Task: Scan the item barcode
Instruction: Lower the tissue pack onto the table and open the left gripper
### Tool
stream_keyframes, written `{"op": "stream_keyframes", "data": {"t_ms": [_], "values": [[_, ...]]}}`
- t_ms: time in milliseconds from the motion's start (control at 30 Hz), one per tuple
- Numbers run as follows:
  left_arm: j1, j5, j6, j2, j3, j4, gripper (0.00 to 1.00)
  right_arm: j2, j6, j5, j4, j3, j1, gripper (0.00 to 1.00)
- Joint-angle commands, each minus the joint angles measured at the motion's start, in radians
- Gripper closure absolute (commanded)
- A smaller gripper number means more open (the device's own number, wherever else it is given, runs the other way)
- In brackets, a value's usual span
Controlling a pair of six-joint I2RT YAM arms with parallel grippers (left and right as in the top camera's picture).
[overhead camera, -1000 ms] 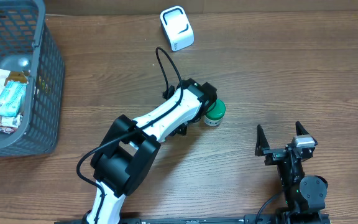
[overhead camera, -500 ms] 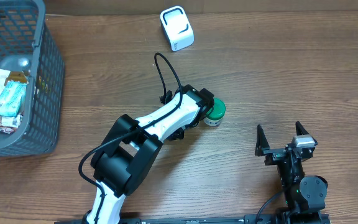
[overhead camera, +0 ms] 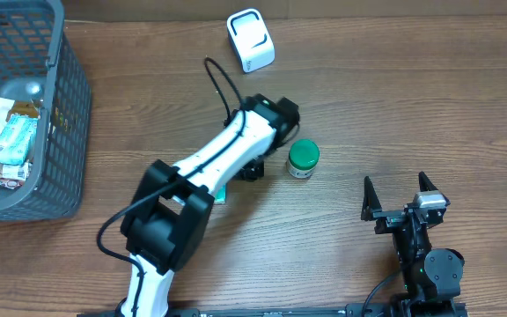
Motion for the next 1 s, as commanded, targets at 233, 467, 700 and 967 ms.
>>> {"op": "stream_keyframes", "data": {"t_ms": [233,467,700,967], "values": [[0.174,0.337,0.216,-0.046,0.014,0.021,0.56,-0.006,-0.005,0.009,0.003,-0.010,0.003,0.00],[0.212,0.335,0.267,-0.046,0.012,-0.039,0.54,-0.006,-0.005,0.009,0.003,-0.010,0.003,0.00],[0.238,0.278,0.261,-0.046,-0.004,-0.071,0.56,-0.006,-0.005,0.009,0.003,-0.010,0.003,0.00],[0.282,0.215,0.179,-0.046,-0.086,-0.050,0.78,-0.006,-0.005,0.009,0.003,-0.010,0.003,0.00]]}}
